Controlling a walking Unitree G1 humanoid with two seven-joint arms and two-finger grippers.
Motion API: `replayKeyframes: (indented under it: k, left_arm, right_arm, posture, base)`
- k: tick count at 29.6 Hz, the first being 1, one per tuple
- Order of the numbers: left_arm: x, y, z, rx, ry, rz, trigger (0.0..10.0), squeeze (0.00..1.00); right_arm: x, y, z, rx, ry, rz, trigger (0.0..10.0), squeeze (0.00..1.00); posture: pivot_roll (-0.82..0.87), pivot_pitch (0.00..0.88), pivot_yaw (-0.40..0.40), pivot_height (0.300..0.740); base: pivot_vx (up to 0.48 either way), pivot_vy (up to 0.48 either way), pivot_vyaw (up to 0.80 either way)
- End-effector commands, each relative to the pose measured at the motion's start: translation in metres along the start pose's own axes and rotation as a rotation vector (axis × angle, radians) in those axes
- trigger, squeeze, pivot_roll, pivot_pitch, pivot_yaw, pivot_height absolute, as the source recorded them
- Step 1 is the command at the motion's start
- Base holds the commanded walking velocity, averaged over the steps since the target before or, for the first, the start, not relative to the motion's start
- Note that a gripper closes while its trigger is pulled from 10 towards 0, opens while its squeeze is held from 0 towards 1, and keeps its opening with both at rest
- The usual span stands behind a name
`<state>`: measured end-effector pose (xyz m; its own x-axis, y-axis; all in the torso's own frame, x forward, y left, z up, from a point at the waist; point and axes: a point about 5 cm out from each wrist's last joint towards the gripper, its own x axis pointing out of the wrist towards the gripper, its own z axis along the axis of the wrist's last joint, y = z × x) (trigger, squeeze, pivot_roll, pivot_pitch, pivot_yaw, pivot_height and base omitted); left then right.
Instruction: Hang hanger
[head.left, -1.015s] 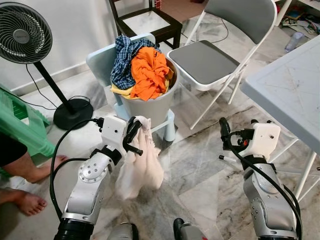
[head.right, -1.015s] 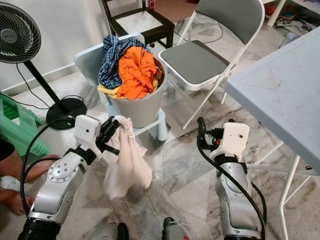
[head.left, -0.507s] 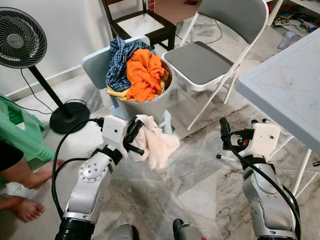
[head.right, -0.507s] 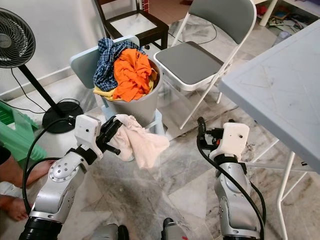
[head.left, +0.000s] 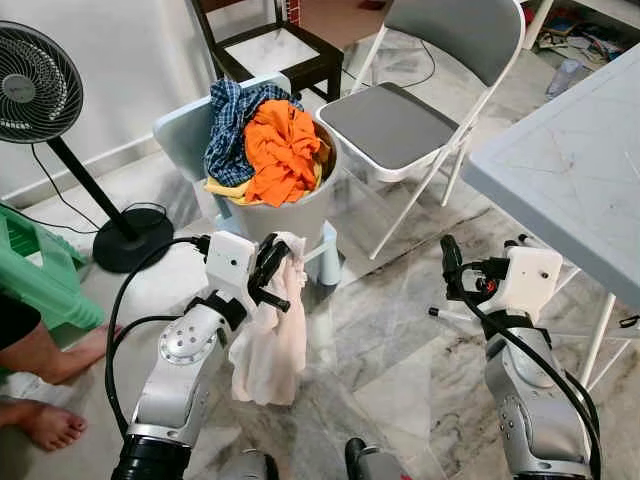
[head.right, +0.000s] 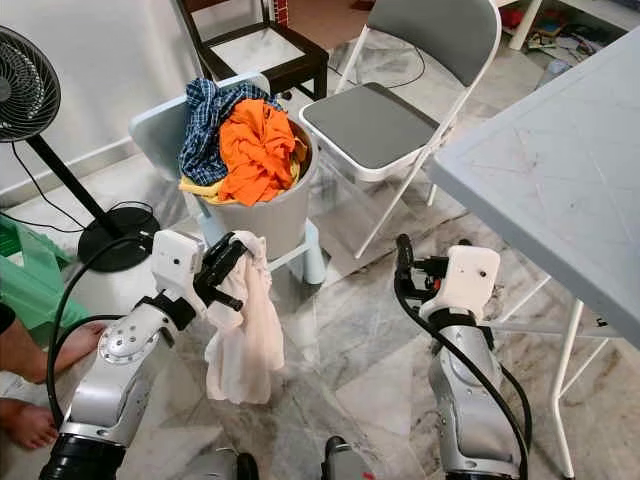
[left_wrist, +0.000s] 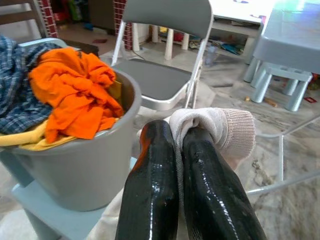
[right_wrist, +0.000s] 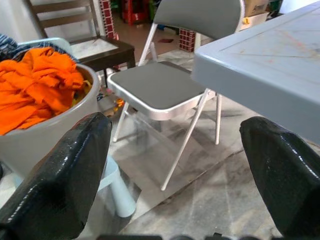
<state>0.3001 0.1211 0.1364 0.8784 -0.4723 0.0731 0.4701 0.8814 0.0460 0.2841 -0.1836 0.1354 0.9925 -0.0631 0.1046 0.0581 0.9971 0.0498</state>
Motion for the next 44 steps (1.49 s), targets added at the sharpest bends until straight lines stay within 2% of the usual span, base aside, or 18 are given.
replayKeyframes:
  k: [1, 33, 40, 44]
  left_arm:
    - [-0.0009, -0.0001, -0.0004, 0.009, 0.001, 0.002, 10.0, 0.0]
    - [-0.0013, -0.0007, -0.0012, 0.003, 0.009, 0.001, 10.0, 0.0]
    - [-0.0012, 0.0001, -0.0006, 0.005, 0.011, 0.007, 10.0, 0.0]
    - [-0.0003, 0.0005, 0.0003, 0.008, 0.008, 0.009, 10.0, 0.0]
  right_arm:
    - [-0.0014, 0.0015, -0.0022, 0.002, 0.015, 0.005, 10.0, 0.0]
    - [0.0, 0.0052, -0.0035, 0.041, 0.02, 0.018, 10.0, 0.0]
    - [-0.0003, 0.006, -0.0019, 0.043, 0.014, 0.02, 10.0, 0.0]
    - [0.0007, 0.0061, -0.0025, 0.037, 0.019, 0.019, 10.0, 0.0]
  posture:
    - [0.1, 0.21, 0.007, 0.74]
    - [0.1, 0.226, 0.014, 0.74]
    - [0.1, 0.232, 0.019, 0.74]
    - [0.1, 0.238, 0.019, 0.74]
  base:
    - [0.0, 0.0, -0.8]
    - [0.0, 0.0, -0.8]
    - [0.0, 0.0, 0.0]
    - [0.0, 0.0, -0.7]
